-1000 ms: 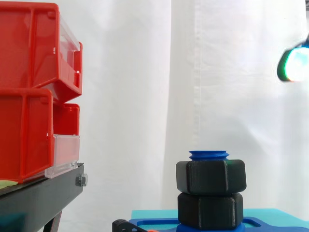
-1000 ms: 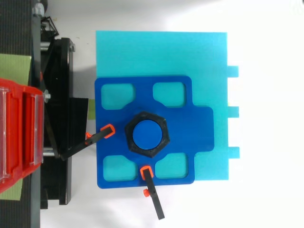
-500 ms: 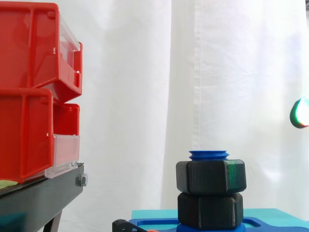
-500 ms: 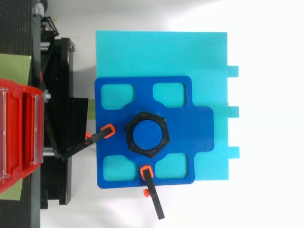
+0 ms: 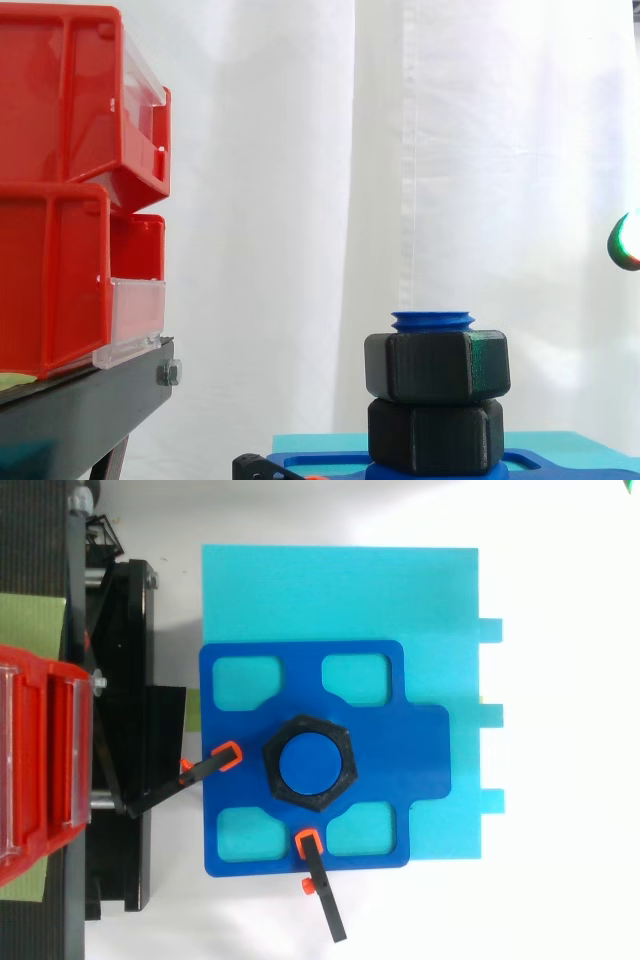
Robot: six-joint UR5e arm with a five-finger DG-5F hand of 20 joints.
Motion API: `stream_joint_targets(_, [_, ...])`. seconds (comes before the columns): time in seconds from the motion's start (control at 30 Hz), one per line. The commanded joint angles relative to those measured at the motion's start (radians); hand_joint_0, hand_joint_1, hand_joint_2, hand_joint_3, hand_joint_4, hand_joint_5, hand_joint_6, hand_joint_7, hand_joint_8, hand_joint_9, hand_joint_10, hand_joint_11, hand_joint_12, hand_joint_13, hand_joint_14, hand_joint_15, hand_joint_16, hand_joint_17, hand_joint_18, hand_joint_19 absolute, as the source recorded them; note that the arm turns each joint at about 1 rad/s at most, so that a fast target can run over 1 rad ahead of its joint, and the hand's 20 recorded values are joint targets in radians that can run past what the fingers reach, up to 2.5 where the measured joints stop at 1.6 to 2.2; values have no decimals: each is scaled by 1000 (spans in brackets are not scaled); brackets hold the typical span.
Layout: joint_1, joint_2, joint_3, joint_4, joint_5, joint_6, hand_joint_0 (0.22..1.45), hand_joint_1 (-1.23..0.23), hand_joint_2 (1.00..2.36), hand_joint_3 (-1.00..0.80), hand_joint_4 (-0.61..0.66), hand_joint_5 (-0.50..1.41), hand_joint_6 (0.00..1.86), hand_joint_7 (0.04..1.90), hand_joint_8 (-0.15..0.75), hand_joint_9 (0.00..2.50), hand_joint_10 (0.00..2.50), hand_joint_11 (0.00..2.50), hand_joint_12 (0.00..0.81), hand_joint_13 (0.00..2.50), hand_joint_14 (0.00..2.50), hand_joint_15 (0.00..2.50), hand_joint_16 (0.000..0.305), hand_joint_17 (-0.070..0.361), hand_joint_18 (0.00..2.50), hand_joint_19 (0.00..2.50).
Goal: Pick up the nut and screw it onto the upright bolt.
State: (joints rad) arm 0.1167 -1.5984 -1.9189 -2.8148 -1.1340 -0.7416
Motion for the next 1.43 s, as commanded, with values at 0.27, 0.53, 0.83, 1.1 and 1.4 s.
stream_joint_targets(0.27, [0, 0, 0, 0, -1, 1, 462, -231, 1000, -500, 54, -232, 501, 606, 181, 182, 0, 0, 339, 103, 0, 0, 44, 99, 0, 0])
stream_joint_targets(0.53, [0, 0, 0, 0, 0, 1, 465, -249, 1000, -500, 53, -231, 501, 617, 183, 201, 0, 0, 332, 130, 0, 0, 43, 98, 0, 0])
stream_joint_targets(0.83, [1, 0, 0, 0, 0, 1, 466, -259, 1000, -500, 57, -229, 501, 619, 179, 180, 0, 0, 327, 135, 0, 0, 43, 96, 0, 0])
stream_joint_targets(1.1, [0, 0, 1, 0, 0, 1, 469, -272, 1000, -500, 66, -226, 501, 607, 183, 205, 0, 0, 327, 153, 0, 0, 43, 96, 0, 0])
stream_joint_targets(1.4, [0, 0, 0, 0, 0, 1, 470, -272, 1000, -500, 66, -233, 502, 702, 181, 177, 0, 0, 327, 141, 0, 0, 42, 95, 0, 0])
